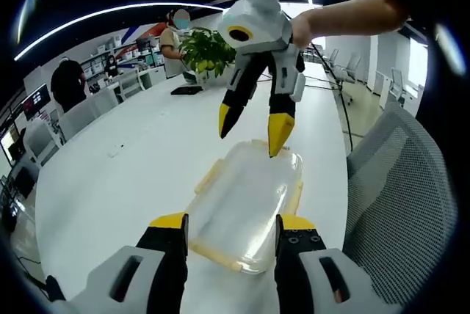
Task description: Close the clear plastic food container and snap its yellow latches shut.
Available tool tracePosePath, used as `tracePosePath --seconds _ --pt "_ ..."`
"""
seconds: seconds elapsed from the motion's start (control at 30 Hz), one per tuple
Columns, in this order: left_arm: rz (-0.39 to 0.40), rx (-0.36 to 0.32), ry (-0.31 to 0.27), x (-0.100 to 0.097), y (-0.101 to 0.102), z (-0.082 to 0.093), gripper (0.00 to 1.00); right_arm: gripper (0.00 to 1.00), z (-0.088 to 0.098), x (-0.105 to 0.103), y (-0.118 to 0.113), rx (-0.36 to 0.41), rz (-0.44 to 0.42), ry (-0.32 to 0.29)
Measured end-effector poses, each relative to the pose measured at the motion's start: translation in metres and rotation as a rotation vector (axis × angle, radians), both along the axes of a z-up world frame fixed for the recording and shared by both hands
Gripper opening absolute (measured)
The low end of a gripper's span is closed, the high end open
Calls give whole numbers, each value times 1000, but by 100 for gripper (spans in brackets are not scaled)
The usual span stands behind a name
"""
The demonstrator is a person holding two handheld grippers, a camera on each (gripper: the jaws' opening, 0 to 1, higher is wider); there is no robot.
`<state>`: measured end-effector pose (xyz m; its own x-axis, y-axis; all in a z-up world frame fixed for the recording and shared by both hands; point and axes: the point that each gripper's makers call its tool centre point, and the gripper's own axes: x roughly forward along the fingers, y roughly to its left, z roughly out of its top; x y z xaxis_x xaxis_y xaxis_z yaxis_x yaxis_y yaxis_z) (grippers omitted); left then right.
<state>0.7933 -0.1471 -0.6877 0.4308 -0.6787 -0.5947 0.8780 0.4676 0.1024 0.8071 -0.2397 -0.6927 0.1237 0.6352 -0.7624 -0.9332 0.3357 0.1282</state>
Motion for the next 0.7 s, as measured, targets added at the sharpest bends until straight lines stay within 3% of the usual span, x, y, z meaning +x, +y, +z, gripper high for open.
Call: tracePosePath --seconds 0.5,0.7 --pt "44 -4 26 -11 10 -11 48 51 -6 -22 -19 35 -121 -102" --pt "69 -8 26 -15 12 -13 49 52 -7 -31 -26 62 -179 -114"
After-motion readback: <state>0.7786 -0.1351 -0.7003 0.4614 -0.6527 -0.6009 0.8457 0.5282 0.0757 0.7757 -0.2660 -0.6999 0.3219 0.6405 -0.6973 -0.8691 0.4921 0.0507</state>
